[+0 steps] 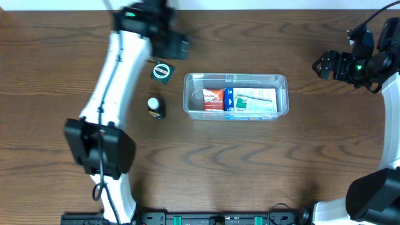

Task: Pack container
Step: 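Withdraw left gripper and move it to the green Zam-Buk tin, then grasp the green Zam-Buk tin with the left gripper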

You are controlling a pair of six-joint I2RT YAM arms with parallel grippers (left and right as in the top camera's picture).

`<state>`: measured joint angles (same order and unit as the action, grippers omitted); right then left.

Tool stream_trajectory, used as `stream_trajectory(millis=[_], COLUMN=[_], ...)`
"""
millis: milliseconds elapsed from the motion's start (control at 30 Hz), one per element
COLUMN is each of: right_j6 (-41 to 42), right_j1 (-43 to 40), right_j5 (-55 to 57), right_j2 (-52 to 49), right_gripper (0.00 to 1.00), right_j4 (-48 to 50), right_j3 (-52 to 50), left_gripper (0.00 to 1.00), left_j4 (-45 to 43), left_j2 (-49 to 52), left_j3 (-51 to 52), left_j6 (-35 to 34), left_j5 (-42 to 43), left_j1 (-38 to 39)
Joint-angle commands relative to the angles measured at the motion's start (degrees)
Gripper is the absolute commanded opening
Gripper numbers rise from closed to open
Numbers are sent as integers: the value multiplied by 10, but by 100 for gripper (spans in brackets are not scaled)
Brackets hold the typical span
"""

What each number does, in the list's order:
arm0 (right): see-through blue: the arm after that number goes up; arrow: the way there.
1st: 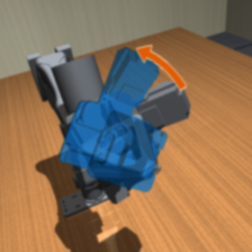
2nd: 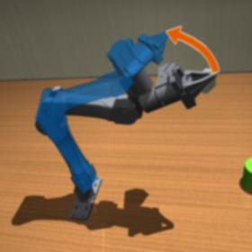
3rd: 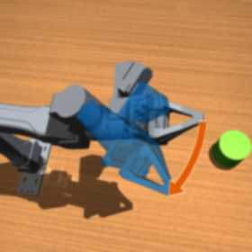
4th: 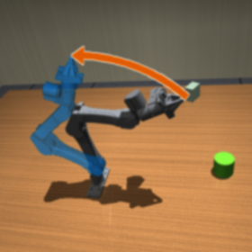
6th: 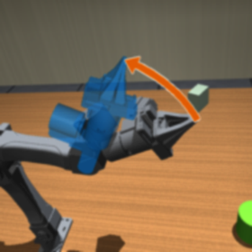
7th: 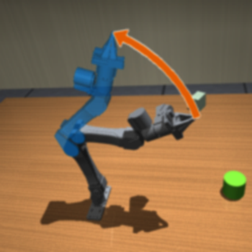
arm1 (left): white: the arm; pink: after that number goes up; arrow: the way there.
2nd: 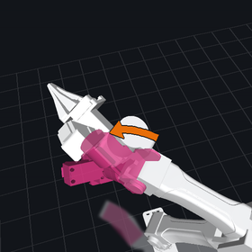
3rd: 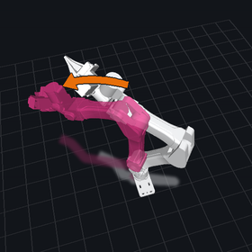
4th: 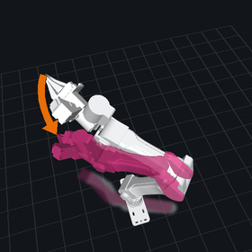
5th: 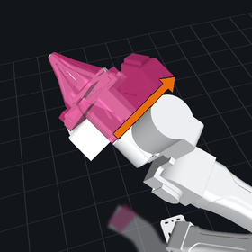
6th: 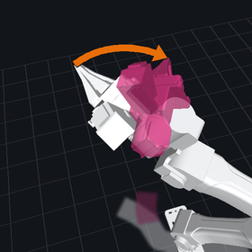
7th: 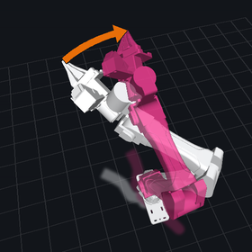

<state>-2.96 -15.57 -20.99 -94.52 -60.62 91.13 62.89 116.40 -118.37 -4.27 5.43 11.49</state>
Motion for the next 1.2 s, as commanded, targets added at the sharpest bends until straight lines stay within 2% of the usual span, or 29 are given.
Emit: stream_trajectory(millis=[0,267,733,967,1167], right_j6=[3,3,3,3,3], right_j1=[-2,-2,-2,-2,-2], right_j5=[-2,-2,-2,-2,-2], right_j2=[7,7,7,7,7], right_gripper=[99,99,99,99,99], right_j4=[0,0,0,0,0], right_j3=[7,7,7,7,7], left_gripper=[98,98,98,98,98], left_j4=[-12,-37,-13,-29,-24], left_j2=[-4,28,164,183,197], left_j3=[-9,-9,-9,-9,-9], left_j6=[58,123,167,186,227], left_j5=[-9,-10,-1,-1,-2], left_j1=[-42,-64,-66,-62,-40])
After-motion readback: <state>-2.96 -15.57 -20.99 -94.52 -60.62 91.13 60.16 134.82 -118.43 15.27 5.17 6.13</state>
